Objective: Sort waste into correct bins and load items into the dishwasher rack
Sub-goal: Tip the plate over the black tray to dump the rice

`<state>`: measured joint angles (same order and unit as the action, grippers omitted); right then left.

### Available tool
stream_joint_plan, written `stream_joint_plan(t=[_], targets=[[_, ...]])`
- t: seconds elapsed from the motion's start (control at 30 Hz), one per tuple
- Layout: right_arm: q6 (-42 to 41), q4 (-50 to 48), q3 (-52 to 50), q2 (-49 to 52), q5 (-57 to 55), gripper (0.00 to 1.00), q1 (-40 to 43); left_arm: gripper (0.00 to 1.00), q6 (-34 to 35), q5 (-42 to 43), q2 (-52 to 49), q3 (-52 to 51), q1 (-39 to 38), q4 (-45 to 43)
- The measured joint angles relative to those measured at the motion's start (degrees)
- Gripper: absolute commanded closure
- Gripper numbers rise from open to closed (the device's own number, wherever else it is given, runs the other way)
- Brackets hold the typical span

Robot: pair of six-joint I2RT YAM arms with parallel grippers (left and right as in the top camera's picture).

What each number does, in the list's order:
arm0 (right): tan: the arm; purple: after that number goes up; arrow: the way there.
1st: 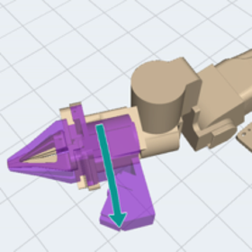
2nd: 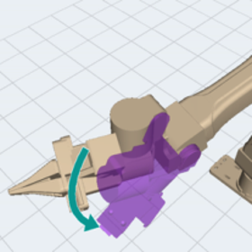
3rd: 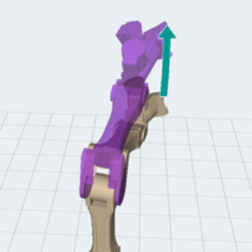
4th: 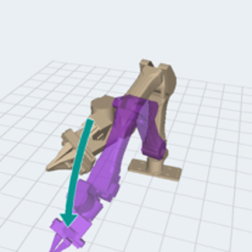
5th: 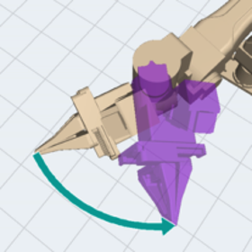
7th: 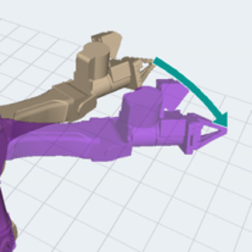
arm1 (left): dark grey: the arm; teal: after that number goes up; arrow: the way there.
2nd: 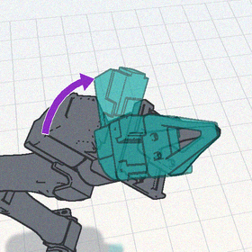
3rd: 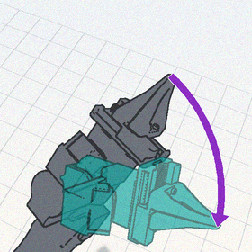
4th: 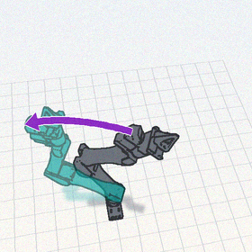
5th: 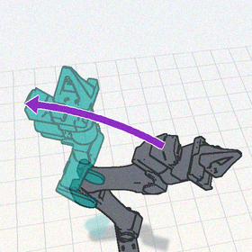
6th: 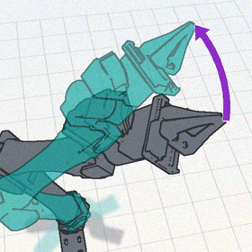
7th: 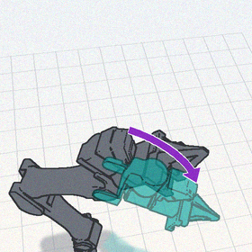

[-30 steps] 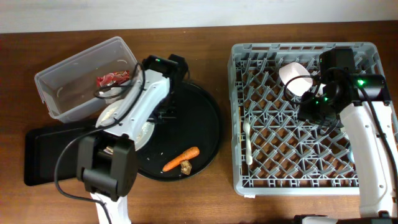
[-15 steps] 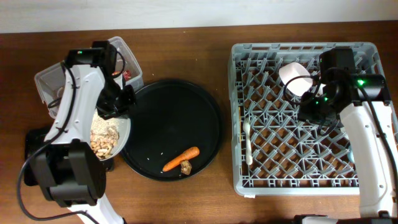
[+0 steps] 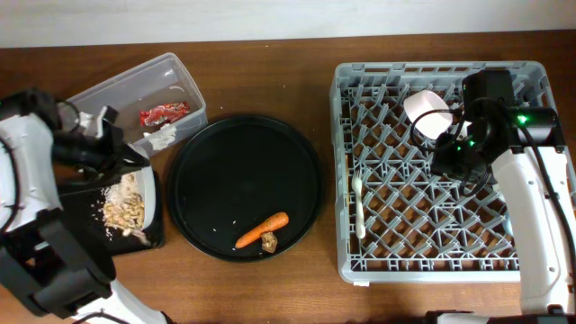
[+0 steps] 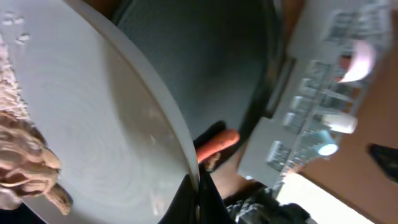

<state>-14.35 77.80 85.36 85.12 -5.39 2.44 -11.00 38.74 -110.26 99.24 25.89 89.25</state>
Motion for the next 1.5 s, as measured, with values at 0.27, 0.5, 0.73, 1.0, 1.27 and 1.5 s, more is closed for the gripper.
stream_joint_plan(t=[0.27, 0.5, 0.73, 1.0, 1.27, 1.5], targets=[[0.04, 0.02, 0.00, 0.00, 0.00, 0.46, 0.00, 1.00, -9.97, 10.82, 0.17, 0.11, 8.11, 7.28], [0.02, 0.02, 0.00, 0.02, 0.00, 0.46, 0.00, 1.00, -10.54, 12.13, 0.20, 0.11, 8.11, 7.17], [0.02, 0.02, 0.00, 0.00, 0.00, 0.45, 0.00, 1.00, -10.93, 13.55, 0.24, 0.15, 8.17, 5.46], [0.02, 0.39, 0.00, 0.02, 0.00, 0.46, 0.00, 1.00, -6.78, 7.32, 0.35, 0.31, 8.81, 5.09], [0.02, 0.68, 0.00, 0.02, 0.00, 0.46, 0.00, 1.00, -12.39, 12.48, 0.44, 0.39, 8.92, 6.78], [0.04, 0.70, 0.00, 0.02, 0.02, 0.46, 0.00, 1.00, -14.47, 14.86, 0.63, 0.31, 9.09, 5.20]])
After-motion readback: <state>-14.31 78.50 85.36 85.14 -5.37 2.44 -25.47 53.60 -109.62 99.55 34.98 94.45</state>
